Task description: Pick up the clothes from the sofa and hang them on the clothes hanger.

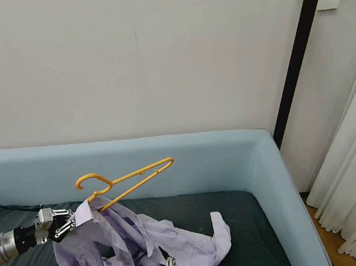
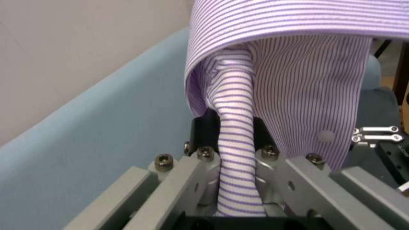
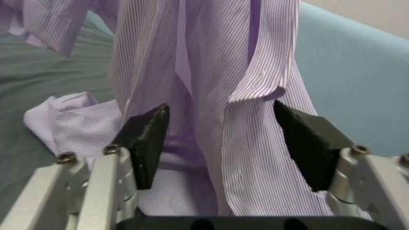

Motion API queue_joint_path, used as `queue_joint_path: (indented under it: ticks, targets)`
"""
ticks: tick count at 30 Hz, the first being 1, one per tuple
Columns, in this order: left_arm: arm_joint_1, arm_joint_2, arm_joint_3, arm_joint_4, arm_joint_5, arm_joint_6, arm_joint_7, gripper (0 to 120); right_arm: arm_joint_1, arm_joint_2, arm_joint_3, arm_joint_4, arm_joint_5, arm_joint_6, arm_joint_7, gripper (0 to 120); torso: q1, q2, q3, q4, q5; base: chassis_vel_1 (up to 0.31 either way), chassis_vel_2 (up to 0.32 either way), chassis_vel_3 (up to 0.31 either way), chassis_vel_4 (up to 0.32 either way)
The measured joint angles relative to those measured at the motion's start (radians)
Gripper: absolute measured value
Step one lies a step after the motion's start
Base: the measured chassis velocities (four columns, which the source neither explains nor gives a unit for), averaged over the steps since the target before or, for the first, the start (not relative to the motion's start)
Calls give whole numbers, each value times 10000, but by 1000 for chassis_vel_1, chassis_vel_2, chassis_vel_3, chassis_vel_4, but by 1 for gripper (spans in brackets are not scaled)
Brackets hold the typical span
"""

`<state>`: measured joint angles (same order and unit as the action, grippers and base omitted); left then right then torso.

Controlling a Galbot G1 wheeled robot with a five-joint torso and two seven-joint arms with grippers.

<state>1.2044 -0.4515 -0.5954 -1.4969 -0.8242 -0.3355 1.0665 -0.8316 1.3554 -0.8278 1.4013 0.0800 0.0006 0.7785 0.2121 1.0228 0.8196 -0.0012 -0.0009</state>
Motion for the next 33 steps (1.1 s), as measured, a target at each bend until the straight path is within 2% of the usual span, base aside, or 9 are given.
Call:
queue_joint_path:
  ticks: [2,4,6,8,17,26,28,29,33]
  targets:
    - [20,3,-19,-49,-26,6,-10,2,-5,255,13,-210,6,-178,349,53,0,0,0,0,-1,0,0,0,0]
    - [25,4,-26,-61,-32,7,-15,2,-9,334,35,-269,4,-223,464,51,0,0,0,0,0,0,0,0,0]
    - [29,5,-38,-70,-40,9,-23,2,-17,514,126,-390,-19,-357,759,40,0,0,0,0,1,0,0,0,0]
    - [29,2,-39,-70,-41,8,-26,2,-17,537,155,-409,-43,-396,822,37,1,0,0,0,1,0,0,0,0]
    - [-22,-128,19,-15,-19,8,-22,2,3,-3,379,-150,-166,-505,839,3,0,0,0,-1,0,0,0,0,0]
    - [-89,-151,58,41,-17,-8,-15,2,166,-679,909,653,-331,319,-50,0,0,0,0,0,3,0,0,0,0]
    - [-75,-220,49,90,-28,-86,25,2,427,-1280,1721,1257,253,1348,-1359,0,0,0,1,-1,3,0,0,0,0]
    - [-75,-220,49,90,-28,-86,25,2,427,-1280,1721,1257,253,1348,-1359,0,0,0,1,-1,3,0,0,0,0]
    - [-71,-347,105,156,-20,-200,70,2,1072,-1534,3416,1820,2112,1313,-2698,0,1,-1,1,2,3,0,0,0,0]
